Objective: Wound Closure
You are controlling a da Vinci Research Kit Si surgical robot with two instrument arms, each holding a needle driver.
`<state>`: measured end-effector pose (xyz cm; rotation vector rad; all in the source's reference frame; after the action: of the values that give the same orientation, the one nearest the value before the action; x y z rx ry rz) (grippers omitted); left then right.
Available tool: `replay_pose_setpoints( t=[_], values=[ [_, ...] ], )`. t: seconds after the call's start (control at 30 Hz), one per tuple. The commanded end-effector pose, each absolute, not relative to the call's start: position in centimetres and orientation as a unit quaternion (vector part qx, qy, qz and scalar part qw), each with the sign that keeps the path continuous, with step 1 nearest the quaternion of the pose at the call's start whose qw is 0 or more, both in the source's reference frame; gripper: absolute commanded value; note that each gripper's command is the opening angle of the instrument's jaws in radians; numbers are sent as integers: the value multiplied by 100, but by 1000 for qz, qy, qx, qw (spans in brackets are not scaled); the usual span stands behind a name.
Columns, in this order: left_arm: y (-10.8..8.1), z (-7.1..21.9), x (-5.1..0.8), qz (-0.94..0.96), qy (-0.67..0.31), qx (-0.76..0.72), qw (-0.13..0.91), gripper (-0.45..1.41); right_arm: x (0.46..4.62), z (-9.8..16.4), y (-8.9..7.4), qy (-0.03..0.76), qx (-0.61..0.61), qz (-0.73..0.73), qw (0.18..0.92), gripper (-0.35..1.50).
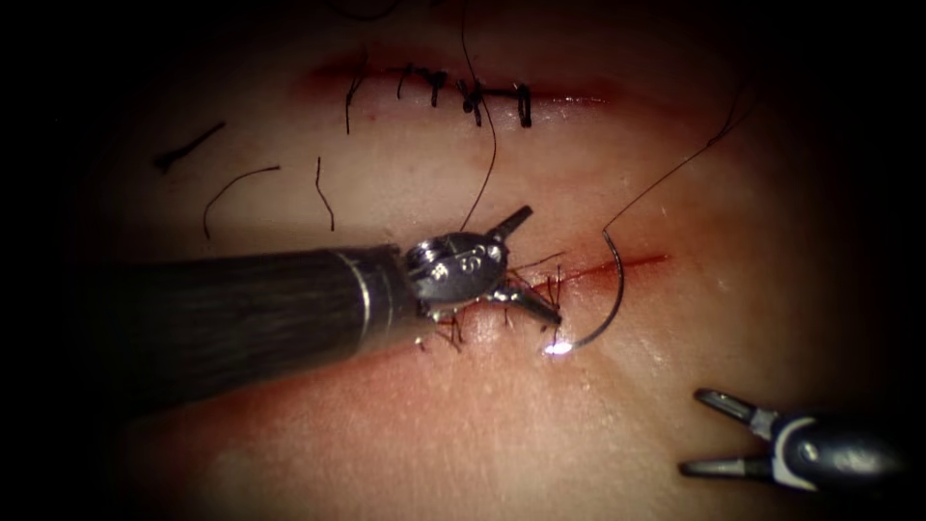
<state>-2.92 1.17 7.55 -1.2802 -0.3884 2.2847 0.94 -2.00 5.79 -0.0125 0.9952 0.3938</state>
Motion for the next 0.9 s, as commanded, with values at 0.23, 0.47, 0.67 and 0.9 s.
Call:
replay_pose_setpoints(
  t=[0.23, 0.47, 0.67, 0.9],
  values=[
    [82, 755, -322, 822, -120, -502, 240, 79, 99, 584, -206, 468, -7, 196, 862, 128],
    [66, 762, -353, 841, -121, -472, 236, 37, 103, 580, -206, 460, -12, 204, 864, 129],
    [73, 774, -356, 865, -112, -427, 239, 34, 104, 578, -210, 459, -12, 203, 865, 133],
    [77, 777, -341, 875, -103, -402, 250, 51, 107, 578, -212, 457, -12, 203, 866, 134]
  ],
)
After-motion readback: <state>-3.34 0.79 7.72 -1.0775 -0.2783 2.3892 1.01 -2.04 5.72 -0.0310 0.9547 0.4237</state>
